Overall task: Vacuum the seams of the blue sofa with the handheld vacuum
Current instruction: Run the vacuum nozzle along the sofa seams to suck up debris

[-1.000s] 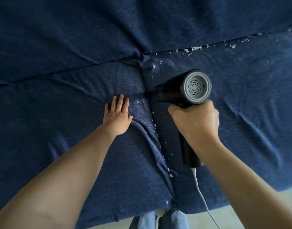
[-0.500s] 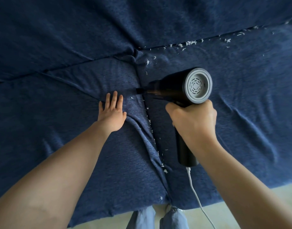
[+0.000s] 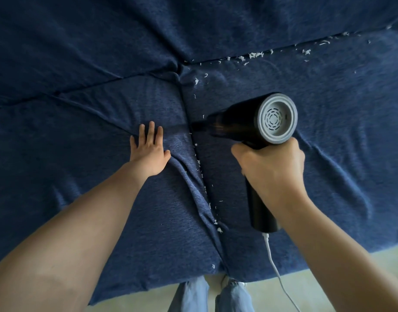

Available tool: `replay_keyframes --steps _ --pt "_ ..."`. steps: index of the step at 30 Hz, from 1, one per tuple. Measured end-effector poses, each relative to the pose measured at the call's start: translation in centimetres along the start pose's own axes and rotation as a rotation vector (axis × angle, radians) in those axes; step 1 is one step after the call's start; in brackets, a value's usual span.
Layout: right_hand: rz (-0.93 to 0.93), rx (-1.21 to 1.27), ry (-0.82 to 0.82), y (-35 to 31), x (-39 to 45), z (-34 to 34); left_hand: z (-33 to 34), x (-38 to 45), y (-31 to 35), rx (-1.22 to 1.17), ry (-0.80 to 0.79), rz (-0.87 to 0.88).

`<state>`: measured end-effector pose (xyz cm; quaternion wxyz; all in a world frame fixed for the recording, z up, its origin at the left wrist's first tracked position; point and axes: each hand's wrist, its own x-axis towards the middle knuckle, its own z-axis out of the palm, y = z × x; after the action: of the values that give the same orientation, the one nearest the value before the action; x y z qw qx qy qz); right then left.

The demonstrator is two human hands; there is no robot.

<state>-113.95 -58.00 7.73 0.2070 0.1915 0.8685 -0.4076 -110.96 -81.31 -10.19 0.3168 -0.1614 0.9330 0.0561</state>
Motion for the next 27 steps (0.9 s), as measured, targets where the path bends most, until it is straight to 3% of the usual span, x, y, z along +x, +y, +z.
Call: replay_keyframes --steps 14,27 --pt "-0.009 -0.085 -0.054 -0.1 1.2 2.4 3.0 -1.9 1.5 0.081 -0.015 0.058" --pt "-0.053 -0.155 -0.082 2.8 -0.4 -1.1 5.0 -4.6 2.7 0.016 -0.009 0.019"
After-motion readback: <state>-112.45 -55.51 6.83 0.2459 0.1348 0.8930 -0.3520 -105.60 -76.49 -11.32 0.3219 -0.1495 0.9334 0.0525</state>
